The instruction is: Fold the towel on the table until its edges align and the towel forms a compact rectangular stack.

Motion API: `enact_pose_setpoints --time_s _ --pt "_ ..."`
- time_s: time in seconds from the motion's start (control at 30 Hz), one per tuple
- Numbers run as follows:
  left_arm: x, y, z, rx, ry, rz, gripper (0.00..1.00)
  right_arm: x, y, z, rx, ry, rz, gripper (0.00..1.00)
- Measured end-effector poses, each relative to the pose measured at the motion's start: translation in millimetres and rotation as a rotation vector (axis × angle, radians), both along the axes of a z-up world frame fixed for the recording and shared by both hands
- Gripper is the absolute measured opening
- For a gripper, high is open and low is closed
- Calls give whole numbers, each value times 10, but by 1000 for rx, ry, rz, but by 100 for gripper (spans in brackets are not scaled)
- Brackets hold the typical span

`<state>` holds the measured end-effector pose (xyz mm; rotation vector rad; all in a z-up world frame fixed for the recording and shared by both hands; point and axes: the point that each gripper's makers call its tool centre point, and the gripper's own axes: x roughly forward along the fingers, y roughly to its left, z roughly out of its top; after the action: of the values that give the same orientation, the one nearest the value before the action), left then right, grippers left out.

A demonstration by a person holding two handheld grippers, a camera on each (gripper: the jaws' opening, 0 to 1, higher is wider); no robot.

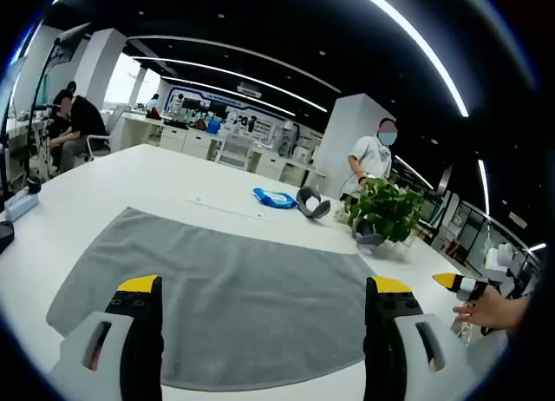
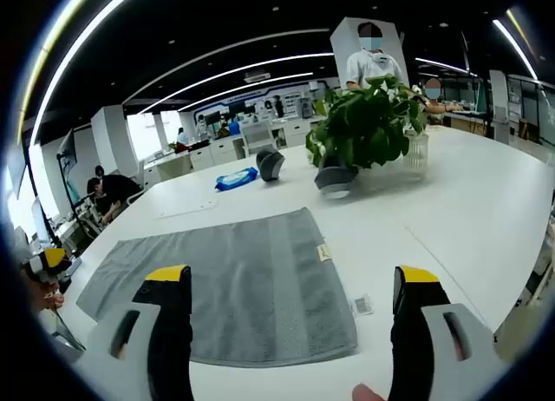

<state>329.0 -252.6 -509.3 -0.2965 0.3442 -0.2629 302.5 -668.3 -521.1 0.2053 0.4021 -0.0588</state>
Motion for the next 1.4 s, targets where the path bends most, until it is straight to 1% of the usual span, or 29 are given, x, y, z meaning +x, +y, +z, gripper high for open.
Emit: enact_pose_setpoints --time_s 0.07,0.17,0.37,0.5,0.63,0.8,1.0,1.07,1.17,1.27,1.33,1.4 --pt "3 -2 4 -2 -2 0 100 0 0 1 0 0 -2 99" --pt "-1 -1 -3 -8 3 1 100 -1 -13 9 4 -6 -8 99" --pt "-4 12 2 -20 4 7 100 -6 -4 -1 5 0 -6 99" --pt "-3 7 3 -18 4 5 100 -8 -18 11 7 -5 -11 99" --pt "-2 15 14 -4 -3 7 99 -17 -61 38 22 -19 -30 97" --pt "-7 17 15 -11 0 7 97 -22 -77 58 36 -26 -41 94" --pt "-23 -23 45 -1 -11 -14 90 -26 -85 64 50 -23 -49 87" --pt "-31 -51 37 11 -8 -30 87 -30 -92 52 56 -19 -52 82" --pt "-41 -97 22 14 1 -54 81 -35 -119 16 62 5 -59 75" --pt "-46 -132 17 6 6 -73 75 -53 -170 6 75 17 -78 69" --pt "-45 -141 15 -8 11 -77 72 -59 -196 18 84 19 -80 64" --pt "-39 -144 12 -21 16 -79 70 -64 -227 25 90 35 -75 58"
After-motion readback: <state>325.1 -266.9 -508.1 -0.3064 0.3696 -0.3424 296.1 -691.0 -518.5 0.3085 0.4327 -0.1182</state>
